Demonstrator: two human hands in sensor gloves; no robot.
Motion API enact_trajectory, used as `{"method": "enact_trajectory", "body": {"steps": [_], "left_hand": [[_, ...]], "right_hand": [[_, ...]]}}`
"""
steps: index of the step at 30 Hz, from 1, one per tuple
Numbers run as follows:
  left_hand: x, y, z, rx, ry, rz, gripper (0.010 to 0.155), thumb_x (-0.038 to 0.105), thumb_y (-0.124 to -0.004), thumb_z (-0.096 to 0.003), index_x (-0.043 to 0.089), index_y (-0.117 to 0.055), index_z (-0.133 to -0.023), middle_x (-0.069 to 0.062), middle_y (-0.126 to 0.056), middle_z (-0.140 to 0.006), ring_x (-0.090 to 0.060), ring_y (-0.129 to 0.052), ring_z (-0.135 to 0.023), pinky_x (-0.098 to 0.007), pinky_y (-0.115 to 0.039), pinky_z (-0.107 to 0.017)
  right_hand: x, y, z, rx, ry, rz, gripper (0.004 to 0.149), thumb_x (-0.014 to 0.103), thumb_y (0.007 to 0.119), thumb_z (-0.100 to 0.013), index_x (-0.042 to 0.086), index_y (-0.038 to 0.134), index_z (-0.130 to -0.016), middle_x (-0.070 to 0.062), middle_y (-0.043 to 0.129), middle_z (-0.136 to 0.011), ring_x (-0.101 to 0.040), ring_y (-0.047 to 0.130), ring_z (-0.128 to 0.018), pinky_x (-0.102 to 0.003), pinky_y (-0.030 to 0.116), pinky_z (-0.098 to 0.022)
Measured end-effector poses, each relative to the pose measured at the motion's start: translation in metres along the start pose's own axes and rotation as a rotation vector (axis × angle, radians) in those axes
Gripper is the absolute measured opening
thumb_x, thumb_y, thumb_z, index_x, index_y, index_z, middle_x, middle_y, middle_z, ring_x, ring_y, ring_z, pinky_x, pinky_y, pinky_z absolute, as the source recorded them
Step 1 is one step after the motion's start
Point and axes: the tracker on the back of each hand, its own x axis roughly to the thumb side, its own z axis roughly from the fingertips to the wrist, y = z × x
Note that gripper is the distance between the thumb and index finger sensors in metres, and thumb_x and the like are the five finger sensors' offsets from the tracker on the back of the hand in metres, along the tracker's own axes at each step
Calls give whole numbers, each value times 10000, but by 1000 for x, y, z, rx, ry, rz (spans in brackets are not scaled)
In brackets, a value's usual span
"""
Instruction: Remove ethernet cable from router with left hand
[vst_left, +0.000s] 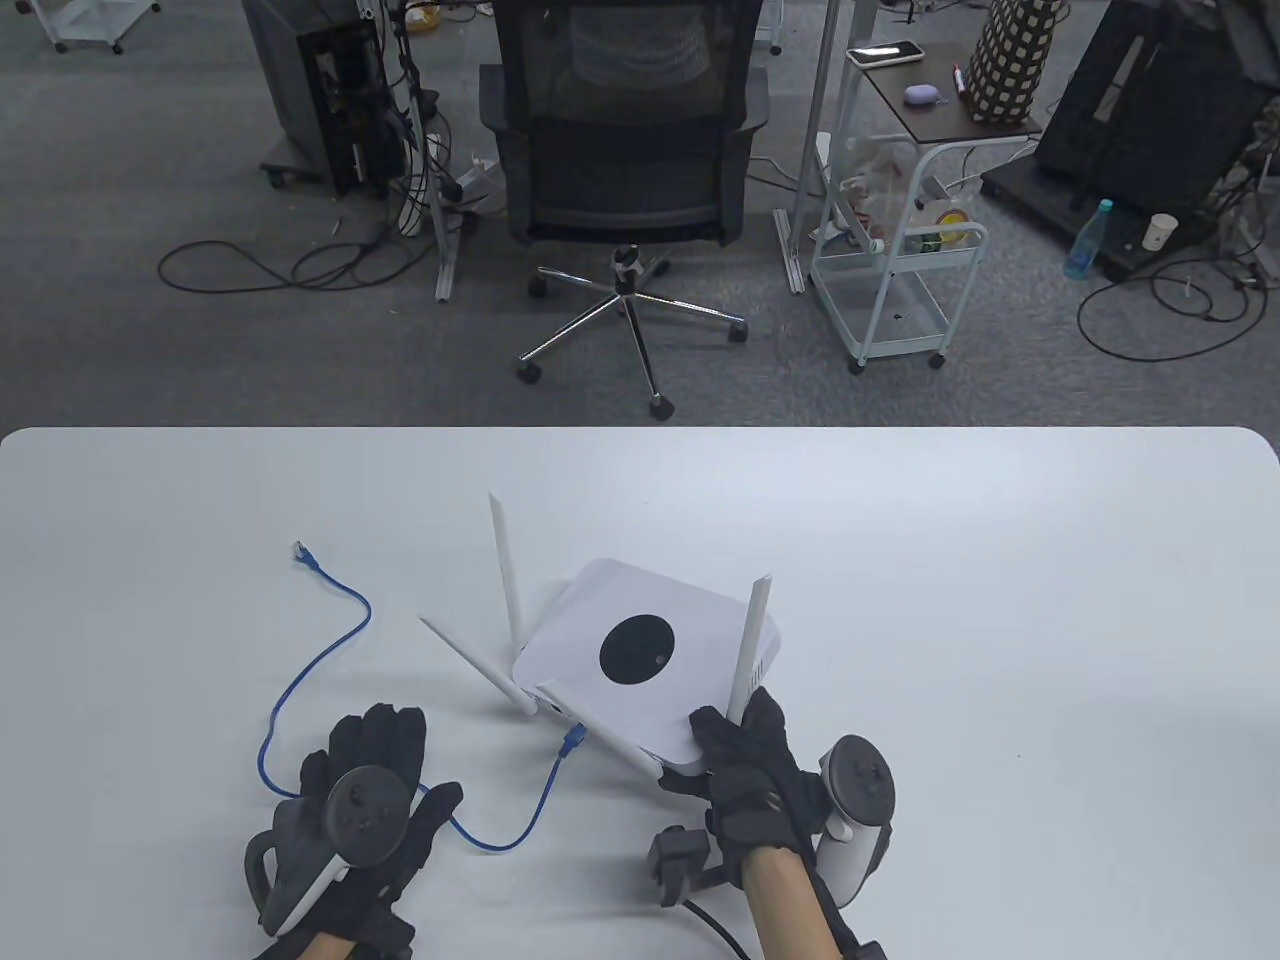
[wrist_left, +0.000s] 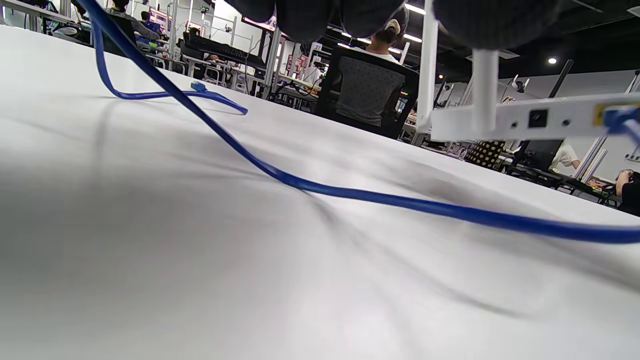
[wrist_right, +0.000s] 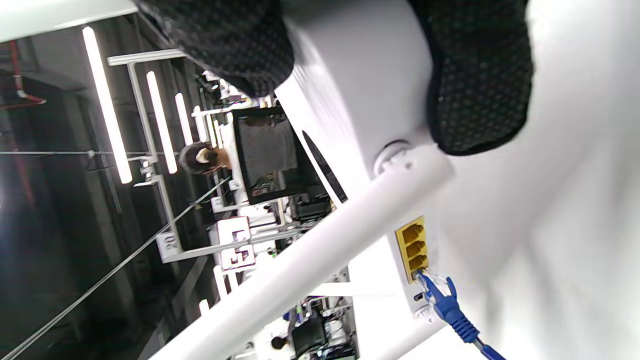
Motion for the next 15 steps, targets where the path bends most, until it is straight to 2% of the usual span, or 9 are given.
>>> {"method": "enact_trajectory", "body": {"steps": [5,10,15], "left_hand": [[-1,1,1,10,3,-1,793,585,-625,-519,264,-398,-1207,-117,-352,-1320,-405,-319,-1227,-630,-254,-843],[-4,1,0,10,21,13,788,582,-626,-520,263,-404,-1205,-118,-357,-1319,-406,-323,-1225,-629,-255,-843],[-5,3,1,22,21,24,783,579,-628,-520,261,-414,-1204,-120,-369,-1316,-409,-333,-1222,-629,-262,-841]], "right_hand": [[2,-3,9,67,-69,-68,812,259,765,-559,-52,202,-1055,-326,499,-1014,-467,797,-775,-520,855,-460],[-18,-4,9,71,-82,-179,807,259,758,-562,-47,192,-1049,-312,534,-1003,-467,804,-782,-520,850,-465],[-25,-2,8,77,-101,-198,805,266,751,-563,-36,184,-1049,-297,530,-1008,-462,798,-785,-514,847,-474]]}}
